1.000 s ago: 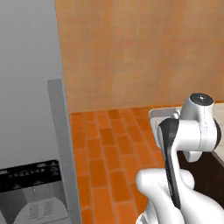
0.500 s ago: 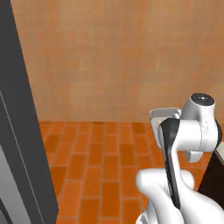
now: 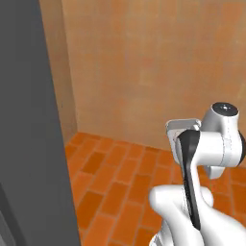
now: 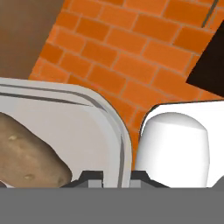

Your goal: Take the meat container that has the chicken drumstick and place it on the second highest rack of the freezer. Then take the vegetable container that has the garlic and sweet potato and place it on the highest rack of the freezer.

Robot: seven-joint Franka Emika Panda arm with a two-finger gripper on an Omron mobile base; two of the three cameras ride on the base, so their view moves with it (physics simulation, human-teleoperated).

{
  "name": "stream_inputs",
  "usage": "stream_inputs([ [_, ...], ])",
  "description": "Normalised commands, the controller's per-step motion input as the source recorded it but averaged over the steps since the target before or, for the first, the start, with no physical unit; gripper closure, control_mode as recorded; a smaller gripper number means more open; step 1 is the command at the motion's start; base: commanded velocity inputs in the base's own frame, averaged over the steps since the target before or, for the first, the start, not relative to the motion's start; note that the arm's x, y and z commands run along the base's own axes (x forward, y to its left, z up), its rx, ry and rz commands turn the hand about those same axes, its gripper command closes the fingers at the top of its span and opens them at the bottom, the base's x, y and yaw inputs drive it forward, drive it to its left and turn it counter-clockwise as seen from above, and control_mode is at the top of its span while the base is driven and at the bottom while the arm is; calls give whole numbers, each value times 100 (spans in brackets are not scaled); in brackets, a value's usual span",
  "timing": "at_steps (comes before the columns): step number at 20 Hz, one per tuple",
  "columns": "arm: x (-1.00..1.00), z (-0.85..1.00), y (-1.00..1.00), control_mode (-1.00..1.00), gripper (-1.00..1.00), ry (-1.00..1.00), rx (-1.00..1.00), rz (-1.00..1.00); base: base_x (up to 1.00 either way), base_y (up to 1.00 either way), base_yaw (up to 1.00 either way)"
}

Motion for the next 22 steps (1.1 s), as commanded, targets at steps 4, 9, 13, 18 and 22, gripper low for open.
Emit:
stream_inputs([
  [4, 0, 0, 0, 100, 100, 0, 0, 0, 73, 1, 73],
  [9, 0, 0, 0, 100, 100, 0, 0, 0, -7, 11, 77],
  [13, 0, 0, 0, 100, 100, 0, 0, 0, -23, 39, 72],
  [18, 0, 0, 0, 100, 100, 0, 0, 0, 5, 8, 85],
  [22, 0, 0, 0, 100, 100, 0, 0, 0, -5, 7, 89],
])
